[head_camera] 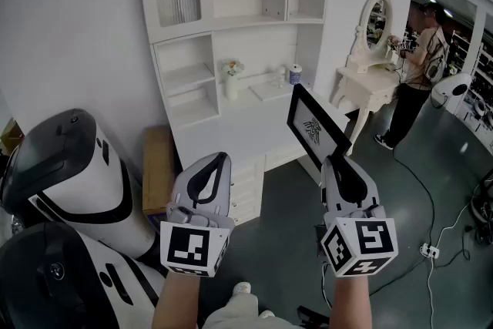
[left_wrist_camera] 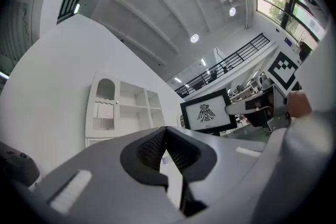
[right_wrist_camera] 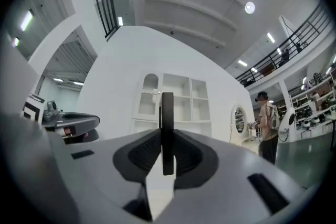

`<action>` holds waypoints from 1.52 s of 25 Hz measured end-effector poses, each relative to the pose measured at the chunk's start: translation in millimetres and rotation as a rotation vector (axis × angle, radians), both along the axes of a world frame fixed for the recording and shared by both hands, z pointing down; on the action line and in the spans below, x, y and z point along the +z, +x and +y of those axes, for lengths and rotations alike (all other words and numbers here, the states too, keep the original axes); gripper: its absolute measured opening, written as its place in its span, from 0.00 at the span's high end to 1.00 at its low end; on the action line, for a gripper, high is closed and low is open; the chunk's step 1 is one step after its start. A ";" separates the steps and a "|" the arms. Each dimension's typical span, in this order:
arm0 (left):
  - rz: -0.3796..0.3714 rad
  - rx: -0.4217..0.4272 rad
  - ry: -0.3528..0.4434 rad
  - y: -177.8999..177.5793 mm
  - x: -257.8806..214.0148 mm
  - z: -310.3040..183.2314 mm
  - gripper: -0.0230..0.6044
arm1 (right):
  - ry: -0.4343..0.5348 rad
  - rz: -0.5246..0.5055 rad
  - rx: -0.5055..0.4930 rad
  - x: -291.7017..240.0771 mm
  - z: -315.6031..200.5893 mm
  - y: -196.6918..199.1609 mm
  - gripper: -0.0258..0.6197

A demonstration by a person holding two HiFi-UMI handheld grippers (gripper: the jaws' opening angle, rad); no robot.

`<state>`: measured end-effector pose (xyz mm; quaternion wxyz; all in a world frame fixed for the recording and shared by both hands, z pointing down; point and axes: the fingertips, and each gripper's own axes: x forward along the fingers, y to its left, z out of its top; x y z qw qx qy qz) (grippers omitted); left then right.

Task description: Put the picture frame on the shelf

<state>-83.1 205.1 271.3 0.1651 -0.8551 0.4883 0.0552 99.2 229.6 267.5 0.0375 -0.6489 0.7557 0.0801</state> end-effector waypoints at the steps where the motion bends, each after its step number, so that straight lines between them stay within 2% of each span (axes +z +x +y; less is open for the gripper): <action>1: -0.002 0.002 0.007 1.2 -0.3 0.0 0.95 | 0.000 0.001 0.001 1.2 0.4 1.2 0.85; 6: -0.006 0.007 0.049 7.0 -8.2 -14.1 0.95 | -0.008 0.023 0.017 0.9 -9.0 7.2 0.85; 9: -0.001 0.019 0.034 14.7 -15.9 -31.4 0.95 | -0.027 -0.014 0.021 -1.2 -27.5 14.1 0.85; 12: -0.012 0.025 0.054 18.8 -19.0 -56.0 0.95 | -0.035 -0.030 0.030 -0.7 -51.0 21.2 0.85; 22: -0.016 0.039 0.105 8.3 -25.7 -185.1 0.95 | -0.017 -0.014 0.050 -9.3 -171.7 12.7 0.85; 26: 0.003 0.044 0.104 -4.6 -37.1 -241.2 0.95 | -0.010 -0.004 0.057 -17.9 -227.1 2.0 0.85; 29: -0.010 0.047 0.114 -16.1 -41.3 -278.9 0.95 | 0.000 0.002 0.069 -23.4 -261.9 -6.2 0.85; 38: 0.011 0.072 0.105 -37.3 -39.8 -358.1 0.95 | -0.022 -0.005 0.131 -19.1 -331.9 -8.6 0.85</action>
